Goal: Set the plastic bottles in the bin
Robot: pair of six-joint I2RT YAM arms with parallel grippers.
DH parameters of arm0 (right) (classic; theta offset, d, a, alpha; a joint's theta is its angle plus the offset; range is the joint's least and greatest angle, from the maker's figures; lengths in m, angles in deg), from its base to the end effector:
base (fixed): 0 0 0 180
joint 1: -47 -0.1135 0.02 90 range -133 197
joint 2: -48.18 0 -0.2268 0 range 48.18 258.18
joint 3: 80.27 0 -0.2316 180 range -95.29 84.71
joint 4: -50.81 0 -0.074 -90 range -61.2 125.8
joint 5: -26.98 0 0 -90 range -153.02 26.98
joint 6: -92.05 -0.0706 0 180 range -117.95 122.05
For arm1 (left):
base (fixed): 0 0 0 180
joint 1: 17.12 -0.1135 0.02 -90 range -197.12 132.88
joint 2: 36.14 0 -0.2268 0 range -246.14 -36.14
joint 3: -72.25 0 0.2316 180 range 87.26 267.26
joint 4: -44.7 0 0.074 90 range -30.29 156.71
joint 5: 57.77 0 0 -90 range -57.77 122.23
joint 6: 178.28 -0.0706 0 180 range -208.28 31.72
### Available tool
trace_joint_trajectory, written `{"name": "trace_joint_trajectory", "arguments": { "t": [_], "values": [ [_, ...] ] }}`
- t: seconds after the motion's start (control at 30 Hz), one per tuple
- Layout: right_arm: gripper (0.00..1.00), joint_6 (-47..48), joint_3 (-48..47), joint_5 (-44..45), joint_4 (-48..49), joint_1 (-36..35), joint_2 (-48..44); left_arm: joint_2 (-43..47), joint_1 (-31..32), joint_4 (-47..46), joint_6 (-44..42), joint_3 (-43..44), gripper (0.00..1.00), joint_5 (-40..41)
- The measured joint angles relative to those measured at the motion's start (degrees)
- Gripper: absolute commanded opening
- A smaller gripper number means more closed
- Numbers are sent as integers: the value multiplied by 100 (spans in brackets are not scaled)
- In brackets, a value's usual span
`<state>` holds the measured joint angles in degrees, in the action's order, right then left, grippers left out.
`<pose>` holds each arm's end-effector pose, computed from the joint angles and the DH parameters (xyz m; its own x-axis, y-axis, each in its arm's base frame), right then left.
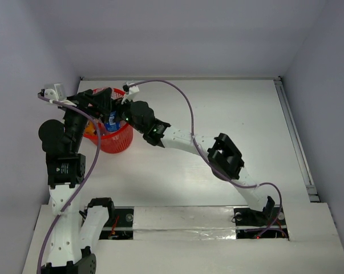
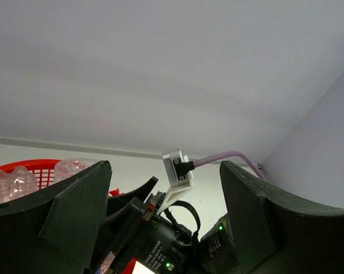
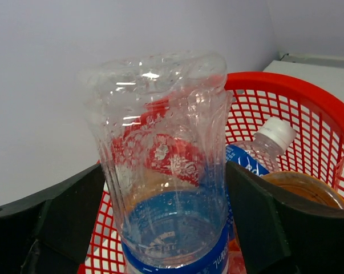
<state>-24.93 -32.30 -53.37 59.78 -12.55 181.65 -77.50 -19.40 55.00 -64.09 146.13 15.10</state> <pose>0.2889 0.4681 0.2911 -0.2882 0.3923 -0.8735 -0.7125 0.5217 0.4693 0.1767 -0.0138 0.4414 0.2486 -0.3820 -0.8901 0.3687 0.8871 -0.2777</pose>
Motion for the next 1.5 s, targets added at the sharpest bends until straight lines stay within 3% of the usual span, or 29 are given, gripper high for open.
{"name": "trace_joint_trajectory", "arguments": {
  "t": [0.07,0.43,0.8,0.9,1.03,1.07,1.1,1.13,1.23,1.33,1.37,1.43,1.47,1.5],
  "values": [
    [98,13,42,-44,-17,0,-37,4,0,7,-15,0,74,39],
    [100,68,125,-70,-337,-13,-544,42,0,28,-55,0,74,118],
    [96,111,1344,111,-101,-15,-1635,109,0,131,-170,0,76,262],
    [84,127,2037,173,46,-15,-2124,111,0,140,-205,0,77,282],
    [42,205,3320,337,354,-15,-3143,116,-7,136,-229,0,80,262],
    [14,227,3764,382,492,-15,-3491,116,-7,122,-232,0,83,247],
    [4,243,4216,461,544,-15,-3893,116,-7,96,-232,-2,84,203],
    [0,249,4653,570,645,-15,-4299,114,-7,55,-232,-13,85,109],
    [0,374,5910,1025,800,-15,-5681,109,-7,-254,-197,-144,97,-306],
    [5,501,7040,1602,824,-15,-7228,98,-7,-754,-28,-415,99,-898],
    [26,529,7361,1847,756,-13,-7777,90,-7,-938,59,-516,99,-1097],
    [56,573,7882,2308,584,-15,-8760,52,-7,-1349,256,-743,99,-1484],
    [78,608,8091,2538,450,-15,-9252,20,-7,-1545,352,-852,99,-1661],
    [82,610,8284,2813,310,-15,-9739,-11,-7,-1700,433,-935,99,-1799]
  ]
}}
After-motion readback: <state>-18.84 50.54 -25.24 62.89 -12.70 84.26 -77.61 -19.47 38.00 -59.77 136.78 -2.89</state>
